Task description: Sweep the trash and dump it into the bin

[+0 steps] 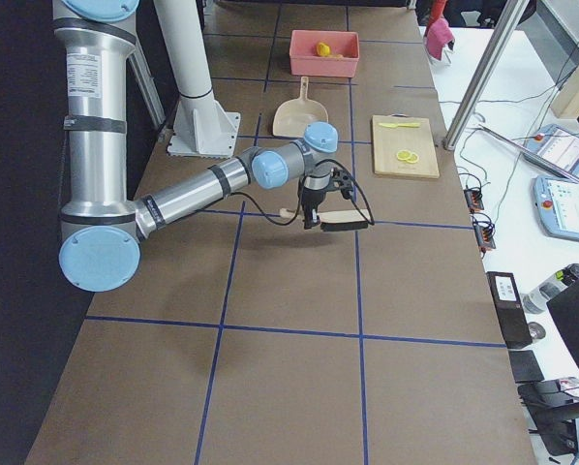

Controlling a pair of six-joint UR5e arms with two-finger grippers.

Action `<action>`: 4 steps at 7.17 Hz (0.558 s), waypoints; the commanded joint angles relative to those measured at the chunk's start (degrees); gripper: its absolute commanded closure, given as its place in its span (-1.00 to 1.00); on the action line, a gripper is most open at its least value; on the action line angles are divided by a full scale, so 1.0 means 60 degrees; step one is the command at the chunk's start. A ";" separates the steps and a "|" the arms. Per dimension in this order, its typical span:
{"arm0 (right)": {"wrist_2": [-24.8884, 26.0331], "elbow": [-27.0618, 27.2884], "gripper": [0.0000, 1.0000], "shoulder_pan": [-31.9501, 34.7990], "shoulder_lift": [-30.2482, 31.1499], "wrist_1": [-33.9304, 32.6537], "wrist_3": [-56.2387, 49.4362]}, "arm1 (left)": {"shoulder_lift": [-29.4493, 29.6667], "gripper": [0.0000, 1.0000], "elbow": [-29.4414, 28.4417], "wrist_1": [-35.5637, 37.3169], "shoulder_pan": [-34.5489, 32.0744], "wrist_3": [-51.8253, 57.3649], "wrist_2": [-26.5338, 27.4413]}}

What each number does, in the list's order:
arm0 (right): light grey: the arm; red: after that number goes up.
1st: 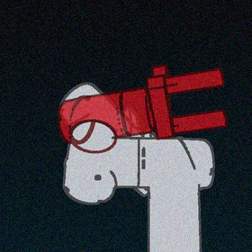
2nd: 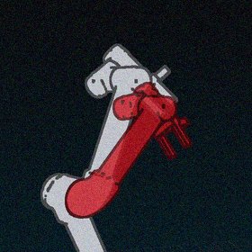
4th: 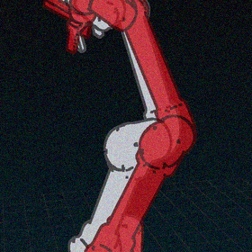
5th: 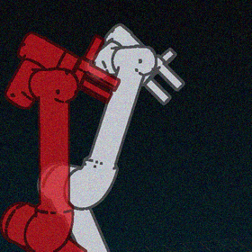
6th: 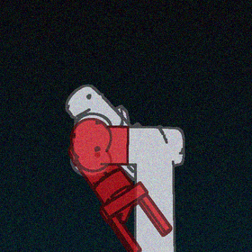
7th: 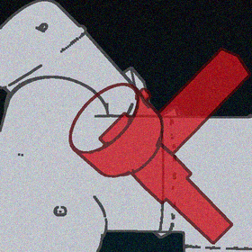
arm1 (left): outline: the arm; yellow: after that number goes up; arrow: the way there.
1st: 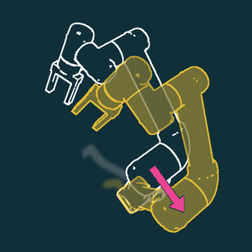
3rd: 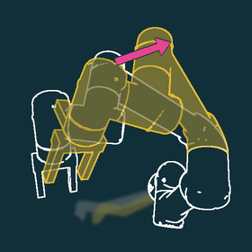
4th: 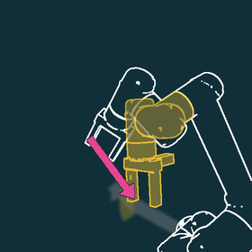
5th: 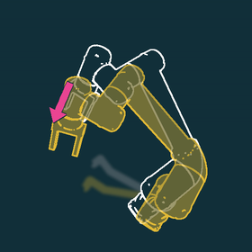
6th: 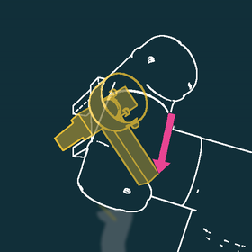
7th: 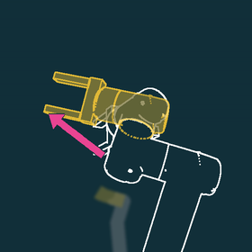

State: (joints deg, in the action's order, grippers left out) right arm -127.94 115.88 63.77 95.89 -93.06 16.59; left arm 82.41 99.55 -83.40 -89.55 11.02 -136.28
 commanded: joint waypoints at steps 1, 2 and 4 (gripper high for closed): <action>-0.0034 -0.0079 1.00 0.0605 0.1326 0.0229 -0.0861 | -0.0126 -1.00 0.0047 0.0013 -0.0046 0.0008 -0.0064; -0.0222 -0.0224 1.00 0.0635 0.1666 0.0826 -0.0673 | -0.0199 -1.00 0.0063 -0.0233 -0.0104 0.0023 0.0051; -0.0297 -0.0415 1.00 0.0621 0.1961 0.2564 0.1501 | -0.0200 -1.00 0.0122 -0.0324 -0.0104 -0.0006 0.0082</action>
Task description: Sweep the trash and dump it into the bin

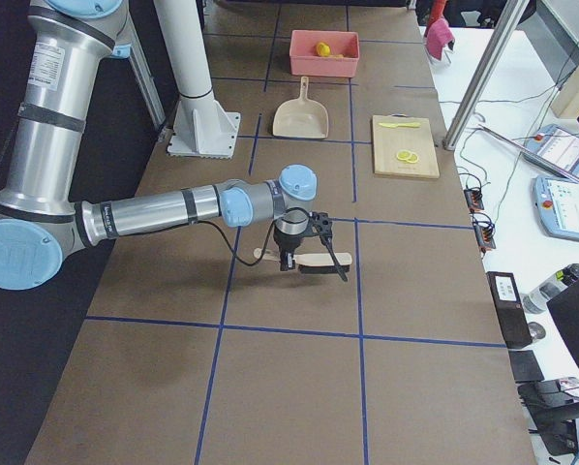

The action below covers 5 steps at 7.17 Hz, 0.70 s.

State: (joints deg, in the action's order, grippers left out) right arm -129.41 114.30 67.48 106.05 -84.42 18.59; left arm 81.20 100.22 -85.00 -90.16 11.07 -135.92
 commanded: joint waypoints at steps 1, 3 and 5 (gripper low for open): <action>-0.0039 -0.0342 1.00 -0.0156 0.0617 0.2223 0.2035 | 0.0017 -1.00 0.0011 -0.0057 -0.0002 -0.0015 0.0022; 0.0237 -0.0810 1.00 -0.1016 0.0811 0.3867 0.3690 | 0.0002 -1.00 0.0041 -0.0043 -0.0002 -0.0029 -0.0007; 0.0386 -0.1571 1.00 -0.1635 0.0943 0.5245 0.4239 | 0.0002 -1.00 0.0026 -0.0028 -0.0002 -0.0029 -0.0007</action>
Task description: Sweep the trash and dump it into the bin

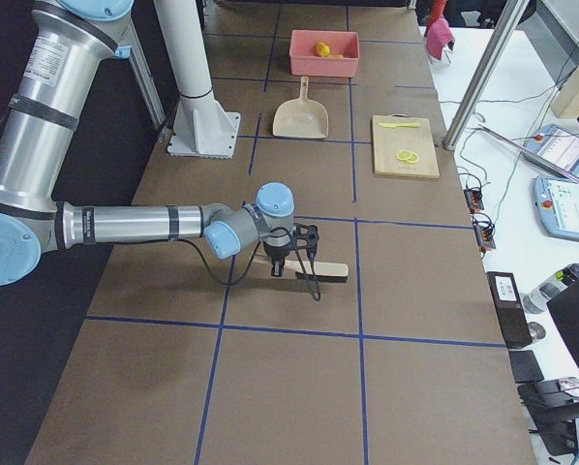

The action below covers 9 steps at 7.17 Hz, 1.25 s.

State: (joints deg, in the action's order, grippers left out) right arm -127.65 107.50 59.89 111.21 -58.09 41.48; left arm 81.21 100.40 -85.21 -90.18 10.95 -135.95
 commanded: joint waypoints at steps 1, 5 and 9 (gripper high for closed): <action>0.0397 -0.0746 1.00 -0.0764 0.0098 0.1371 0.0831 | -0.0001 -1.00 0.0010 0.0007 0.0000 -0.0008 -0.0003; 0.0562 -0.1071 0.95 -0.1061 0.0172 0.1742 0.1186 | -0.0059 -1.00 0.0054 0.0007 0.0000 0.0007 -0.0017; 0.0198 -0.0751 -1.00 -0.0916 0.0127 0.1641 0.1115 | -0.0059 -1.00 0.0010 0.0007 0.0000 -0.0008 0.0012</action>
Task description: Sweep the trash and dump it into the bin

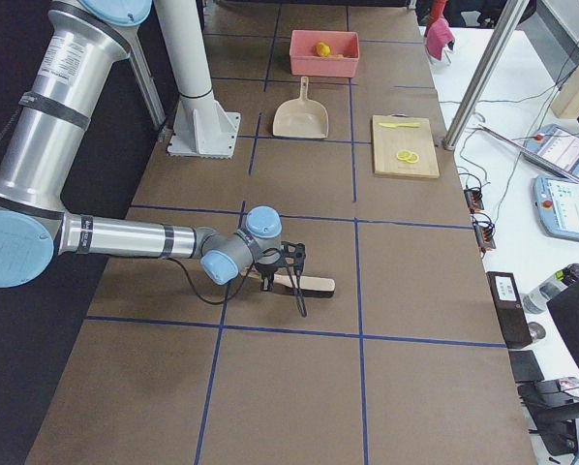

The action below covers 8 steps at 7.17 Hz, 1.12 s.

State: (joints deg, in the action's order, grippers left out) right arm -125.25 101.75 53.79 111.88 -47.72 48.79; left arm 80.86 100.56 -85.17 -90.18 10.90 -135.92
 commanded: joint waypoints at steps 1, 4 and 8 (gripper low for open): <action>-0.0842 0.0209 -1.00 0.0538 0.0089 -0.0103 -0.0685 | -0.0014 -1.00 -0.0032 0.0000 0.0000 0.0014 -0.0008; -0.1214 0.0238 -1.00 0.2876 0.0251 -0.1996 -0.4820 | -0.0015 -1.00 -0.0105 0.0000 0.0000 0.0014 -0.0008; -0.1143 0.1088 -1.00 0.6090 -0.1036 -0.7627 -0.9755 | -0.0146 -1.00 -0.0163 -0.0058 0.0000 0.0029 -0.0066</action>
State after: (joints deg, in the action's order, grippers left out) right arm -132.87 107.51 86.39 108.05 -86.32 -4.19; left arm 80.23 99.79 -85.30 -90.18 11.07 -136.21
